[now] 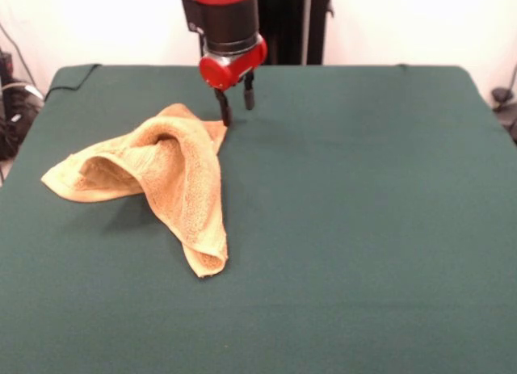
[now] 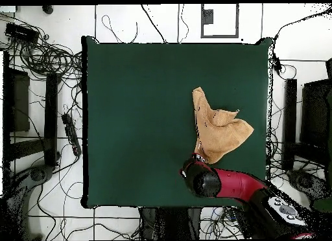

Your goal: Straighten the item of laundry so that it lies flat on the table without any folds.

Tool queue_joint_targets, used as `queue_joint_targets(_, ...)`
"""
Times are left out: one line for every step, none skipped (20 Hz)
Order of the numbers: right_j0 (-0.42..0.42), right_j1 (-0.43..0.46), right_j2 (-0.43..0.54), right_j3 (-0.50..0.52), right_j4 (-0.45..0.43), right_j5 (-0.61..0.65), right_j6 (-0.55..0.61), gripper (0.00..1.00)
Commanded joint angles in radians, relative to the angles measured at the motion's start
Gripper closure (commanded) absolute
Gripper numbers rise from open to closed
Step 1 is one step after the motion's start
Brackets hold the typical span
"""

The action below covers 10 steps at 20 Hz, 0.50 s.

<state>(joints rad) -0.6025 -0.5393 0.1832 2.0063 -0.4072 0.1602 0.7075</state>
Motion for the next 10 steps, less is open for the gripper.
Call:
queue_joint_targets(0.177,0.0,-0.037,-0.167,0.056,0.149,0.213,0.0)
queue_joint_targets(0.169,0.007,-0.029,-0.172,0.056,0.149,0.206,0.0)
queue_joint_targets(0.161,0.027,-0.019,-0.185,0.056,0.15,0.196,0.0)
queue_joint_targets(0.153,0.052,-0.011,-0.202,0.056,0.154,0.185,0.0)
queue_joint_targets(0.131,0.094,0.011,-0.231,0.051,0.154,0.16,0.0)
queue_joint_targets(0.121,0.113,0.021,-0.248,0.047,0.157,0.146,0.0)
queue_joint_targets(0.117,0.121,0.024,-0.256,0.045,0.159,0.142,0.0)
queue_joint_targets(0.11,0.13,0.028,-0.264,0.042,0.163,0.135,0.0)
queue_joint_targets(0.107,0.134,0.03,-0.27,0.04,0.166,0.132,0.0)
queue_joint_targets(0.103,0.139,0.031,-0.276,0.037,0.169,0.128,0.0)
